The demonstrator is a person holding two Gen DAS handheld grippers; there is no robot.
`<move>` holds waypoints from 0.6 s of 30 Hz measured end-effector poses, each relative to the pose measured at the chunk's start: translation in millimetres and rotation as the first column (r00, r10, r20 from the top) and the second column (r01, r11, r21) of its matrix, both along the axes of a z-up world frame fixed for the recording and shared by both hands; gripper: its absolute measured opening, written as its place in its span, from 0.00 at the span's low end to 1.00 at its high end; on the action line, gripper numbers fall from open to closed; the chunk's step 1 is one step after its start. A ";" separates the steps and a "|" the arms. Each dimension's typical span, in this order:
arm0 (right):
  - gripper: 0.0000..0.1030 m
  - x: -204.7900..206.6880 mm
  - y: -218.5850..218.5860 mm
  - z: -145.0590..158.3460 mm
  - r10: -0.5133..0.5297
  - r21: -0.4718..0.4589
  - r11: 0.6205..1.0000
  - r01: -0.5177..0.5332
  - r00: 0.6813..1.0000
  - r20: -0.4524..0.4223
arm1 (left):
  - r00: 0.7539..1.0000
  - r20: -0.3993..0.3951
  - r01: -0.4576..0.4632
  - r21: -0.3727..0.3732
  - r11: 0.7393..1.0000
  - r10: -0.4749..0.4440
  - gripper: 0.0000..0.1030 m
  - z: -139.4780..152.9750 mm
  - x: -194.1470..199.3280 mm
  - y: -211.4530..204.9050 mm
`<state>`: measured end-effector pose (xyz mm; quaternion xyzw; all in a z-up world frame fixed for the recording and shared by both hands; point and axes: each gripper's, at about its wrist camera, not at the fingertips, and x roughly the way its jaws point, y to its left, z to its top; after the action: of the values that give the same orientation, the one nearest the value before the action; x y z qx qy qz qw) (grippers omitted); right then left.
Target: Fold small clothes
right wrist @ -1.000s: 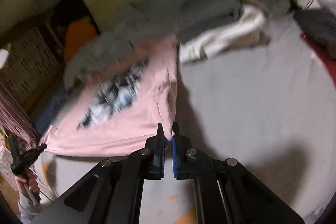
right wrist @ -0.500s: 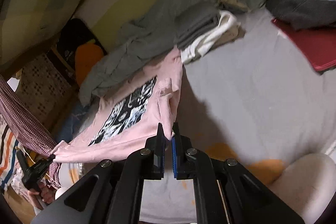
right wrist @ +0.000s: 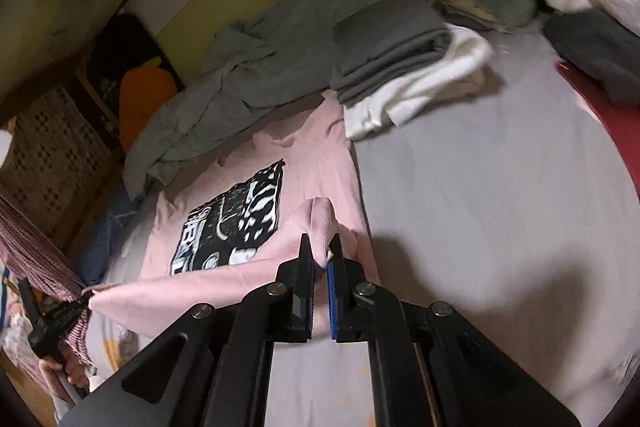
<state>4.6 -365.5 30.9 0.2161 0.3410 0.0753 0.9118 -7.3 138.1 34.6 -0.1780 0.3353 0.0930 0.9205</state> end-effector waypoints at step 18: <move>0.69 74.7 2.4 -24.4 -0.077 -0.102 0.992 0.077 0.997 0.004 | 0.999 -0.001 0.047 0.093 0.995 -0.047 0.48 -25.2 59.0 1.4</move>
<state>79.3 -363.1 6.5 0.1822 0.3359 0.0224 0.9238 51.6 139.6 9.5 -0.1273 0.3341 0.0868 0.9299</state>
